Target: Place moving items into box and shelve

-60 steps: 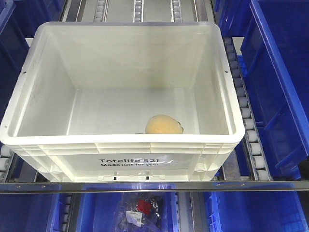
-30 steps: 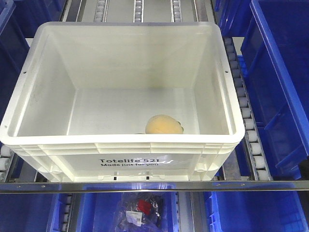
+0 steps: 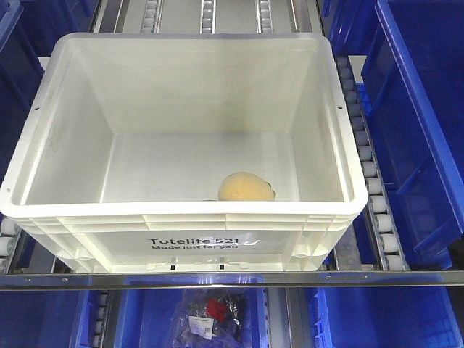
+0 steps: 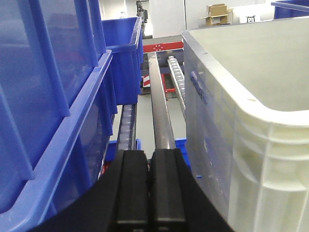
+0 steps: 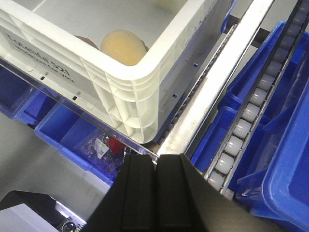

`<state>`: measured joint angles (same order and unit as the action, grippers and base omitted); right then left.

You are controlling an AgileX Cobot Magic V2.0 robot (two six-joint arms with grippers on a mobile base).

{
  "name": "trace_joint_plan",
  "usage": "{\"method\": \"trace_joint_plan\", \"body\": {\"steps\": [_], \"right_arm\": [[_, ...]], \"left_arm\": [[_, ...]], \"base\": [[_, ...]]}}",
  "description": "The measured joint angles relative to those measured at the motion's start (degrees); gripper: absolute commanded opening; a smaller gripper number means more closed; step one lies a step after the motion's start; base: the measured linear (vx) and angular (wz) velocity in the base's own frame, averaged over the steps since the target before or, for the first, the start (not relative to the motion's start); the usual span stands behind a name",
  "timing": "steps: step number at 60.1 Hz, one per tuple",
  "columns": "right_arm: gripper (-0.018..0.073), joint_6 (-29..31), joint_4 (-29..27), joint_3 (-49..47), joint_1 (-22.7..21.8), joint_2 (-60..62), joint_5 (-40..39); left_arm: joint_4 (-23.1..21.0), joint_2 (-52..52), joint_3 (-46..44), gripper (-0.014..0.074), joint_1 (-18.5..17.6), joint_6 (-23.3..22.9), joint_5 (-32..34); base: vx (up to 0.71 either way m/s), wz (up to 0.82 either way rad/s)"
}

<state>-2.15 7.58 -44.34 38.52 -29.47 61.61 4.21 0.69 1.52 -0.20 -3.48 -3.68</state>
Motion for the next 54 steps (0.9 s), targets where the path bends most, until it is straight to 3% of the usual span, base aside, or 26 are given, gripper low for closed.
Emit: {"method": "trace_joint_plan", "body": {"steps": [54], "right_arm": [[-0.0010, 0.1, -0.1, 0.3, -0.4, 1.0, -1.2]], "left_arm": [[0.0, 0.0, 0.1, 0.0020, -0.5, 0.0, 0.0]], "base": [[0.00, 0.00]]}}
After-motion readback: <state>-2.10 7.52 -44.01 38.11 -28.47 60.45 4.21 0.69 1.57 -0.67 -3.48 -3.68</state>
